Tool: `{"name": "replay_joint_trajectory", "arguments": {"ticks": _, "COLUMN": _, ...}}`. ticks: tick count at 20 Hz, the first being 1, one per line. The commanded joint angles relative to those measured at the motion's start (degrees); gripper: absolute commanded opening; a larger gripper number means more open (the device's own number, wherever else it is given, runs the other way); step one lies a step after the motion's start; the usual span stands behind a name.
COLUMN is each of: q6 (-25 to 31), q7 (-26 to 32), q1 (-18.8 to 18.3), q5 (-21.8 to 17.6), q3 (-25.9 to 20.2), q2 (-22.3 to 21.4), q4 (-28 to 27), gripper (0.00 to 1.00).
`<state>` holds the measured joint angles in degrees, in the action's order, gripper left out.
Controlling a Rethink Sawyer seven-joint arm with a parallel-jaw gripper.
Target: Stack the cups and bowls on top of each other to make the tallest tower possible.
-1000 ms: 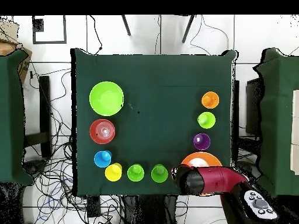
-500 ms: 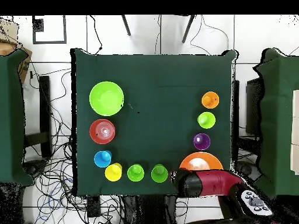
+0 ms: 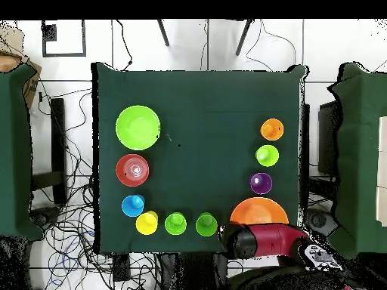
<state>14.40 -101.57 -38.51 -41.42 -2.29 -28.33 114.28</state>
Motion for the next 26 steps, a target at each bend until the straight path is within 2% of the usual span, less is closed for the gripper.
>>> {"name": "replay_joint_trajectory", "arguments": {"ticks": 1, "q6": -5.18, "q7": -3.64, "q1": 1.76, "q5": -3.22, "q3": -1.57, "q2": 4.34, "q4": -5.88, "gripper": 1.00}}
{"name": "replay_joint_trajectory", "arguments": {"ticks": 11, "q6": -5.30, "q7": -2.57, "q1": 1.32, "q5": -2.60, "q3": -1.73, "q2": 5.55, "q4": -7.06, "gripper": 1.00}}
{"name": "replay_joint_trajectory", "arguments": {"ticks": 22, "q6": -3.64, "q7": -1.79, "q1": 1.01, "q5": -1.88, "q3": -2.73, "q2": 3.27, "q4": -5.45, "gripper": 1.00}}
{"name": "replay_joint_trajectory", "arguments": {"ticks": 26, "q6": -5.90, "q7": -1.83, "q1": 0.64, "q5": -2.71, "q3": -3.28, "q2": 2.89, "q4": -5.08, "gripper": 1.00}}
